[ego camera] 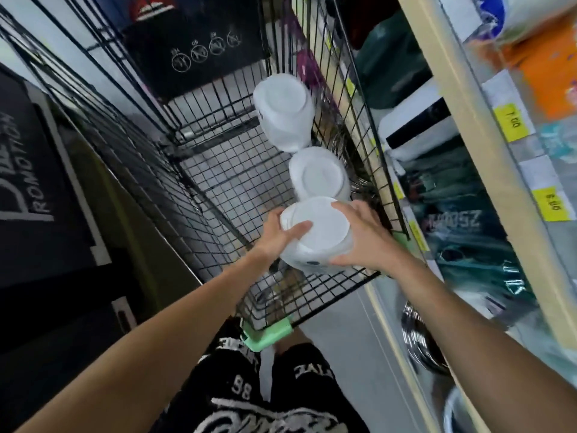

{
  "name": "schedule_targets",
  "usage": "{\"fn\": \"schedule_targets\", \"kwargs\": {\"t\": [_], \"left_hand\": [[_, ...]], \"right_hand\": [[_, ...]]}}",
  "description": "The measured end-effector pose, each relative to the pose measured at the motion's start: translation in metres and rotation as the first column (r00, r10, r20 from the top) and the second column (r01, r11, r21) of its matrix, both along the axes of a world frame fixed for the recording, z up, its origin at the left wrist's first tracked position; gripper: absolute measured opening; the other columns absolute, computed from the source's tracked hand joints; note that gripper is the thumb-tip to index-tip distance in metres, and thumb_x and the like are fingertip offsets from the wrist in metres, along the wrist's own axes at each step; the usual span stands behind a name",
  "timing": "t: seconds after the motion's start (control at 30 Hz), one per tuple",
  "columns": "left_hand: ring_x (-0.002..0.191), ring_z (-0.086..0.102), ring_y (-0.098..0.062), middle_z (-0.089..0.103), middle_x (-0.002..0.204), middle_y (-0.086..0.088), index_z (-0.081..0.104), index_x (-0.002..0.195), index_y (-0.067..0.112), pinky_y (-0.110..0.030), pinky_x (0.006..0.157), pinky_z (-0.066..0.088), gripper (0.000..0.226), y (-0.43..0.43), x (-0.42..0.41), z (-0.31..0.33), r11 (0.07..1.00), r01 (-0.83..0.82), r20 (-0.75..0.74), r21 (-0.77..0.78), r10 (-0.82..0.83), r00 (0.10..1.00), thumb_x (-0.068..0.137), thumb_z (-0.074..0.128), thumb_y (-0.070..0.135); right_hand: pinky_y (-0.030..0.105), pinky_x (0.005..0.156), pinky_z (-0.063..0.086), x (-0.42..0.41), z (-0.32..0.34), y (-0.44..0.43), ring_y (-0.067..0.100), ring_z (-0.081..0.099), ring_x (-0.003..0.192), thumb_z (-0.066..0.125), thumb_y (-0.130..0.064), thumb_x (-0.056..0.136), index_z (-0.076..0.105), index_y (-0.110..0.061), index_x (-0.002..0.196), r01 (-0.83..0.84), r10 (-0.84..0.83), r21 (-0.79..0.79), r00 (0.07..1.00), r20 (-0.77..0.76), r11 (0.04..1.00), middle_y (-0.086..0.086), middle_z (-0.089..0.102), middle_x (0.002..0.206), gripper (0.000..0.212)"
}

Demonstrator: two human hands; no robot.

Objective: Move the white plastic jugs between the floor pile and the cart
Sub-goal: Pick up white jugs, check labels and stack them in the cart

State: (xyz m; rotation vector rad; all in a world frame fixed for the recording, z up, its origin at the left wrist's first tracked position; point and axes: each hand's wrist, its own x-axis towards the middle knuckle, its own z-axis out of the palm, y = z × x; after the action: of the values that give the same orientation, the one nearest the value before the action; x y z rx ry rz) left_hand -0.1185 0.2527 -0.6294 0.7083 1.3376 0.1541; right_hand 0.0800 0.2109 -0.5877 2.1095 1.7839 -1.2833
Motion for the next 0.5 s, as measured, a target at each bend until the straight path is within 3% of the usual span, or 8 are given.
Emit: {"fn": "schedule_targets", "kwargs": {"t": [0.1,0.23,0.37,0.5], "left_hand": [[0.118,0.054,-0.026,0.05,0.134,-0.004,0.032,0.14,0.023,-0.047,0.099,0.049,0.114,-0.002,0.005,-0.034,0.998,0.064,-0.035,-0.022,-0.064,0.997,0.046,0.079,0.067],[0.128,0.044,-0.03,0.039,0.141,-0.002,0.03,0.135,0.046,-0.057,0.102,0.042,0.11,-0.006,0.005,-0.093,0.984,0.164,-0.044,-0.071,-0.167,0.985,0.042,0.078,0.078],[0.127,0.038,-0.028,0.029,0.138,0.0,0.028,0.141,0.034,-0.055,0.1,0.044,0.105,0.003,0.006,-0.085,0.972,0.232,-0.07,-0.027,-0.234,0.97,0.054,0.08,0.061],[0.116,0.034,-0.021,0.023,0.137,-0.002,0.023,0.143,0.028,-0.038,0.097,0.042,0.085,0.005,0.008,-0.094,0.943,0.332,-0.074,-0.007,-0.331,0.941,0.078,0.075,0.04]], "right_hand": [[0.053,0.108,0.034,0.001,-0.022,0.0,0.023,0.018,0.132,0.086,-0.051,0.056,0.007,-0.042,0.146,-0.028,0.031,-0.045,0.997,0.07,0.999,-0.007,0.013,0.137,0.12],[0.056,0.105,0.037,-0.003,-0.051,-0.003,0.025,0.013,0.135,0.085,-0.048,0.059,0.001,-0.044,0.146,-0.013,0.027,-0.107,0.991,0.132,0.994,-0.006,0.004,0.147,0.121],[0.051,0.098,0.042,-0.01,-0.074,-0.01,0.028,0.014,0.135,0.084,-0.032,0.066,0.0,-0.036,0.151,-0.033,0.056,-0.123,0.979,0.196,0.992,-0.001,-0.001,0.15,0.12],[0.048,0.092,0.046,-0.005,-0.086,-0.016,0.033,0.018,0.135,0.084,-0.033,0.065,-0.003,-0.029,0.151,-0.034,0.066,-0.13,0.966,0.251,0.991,0.006,0.0,0.15,0.122]]}}
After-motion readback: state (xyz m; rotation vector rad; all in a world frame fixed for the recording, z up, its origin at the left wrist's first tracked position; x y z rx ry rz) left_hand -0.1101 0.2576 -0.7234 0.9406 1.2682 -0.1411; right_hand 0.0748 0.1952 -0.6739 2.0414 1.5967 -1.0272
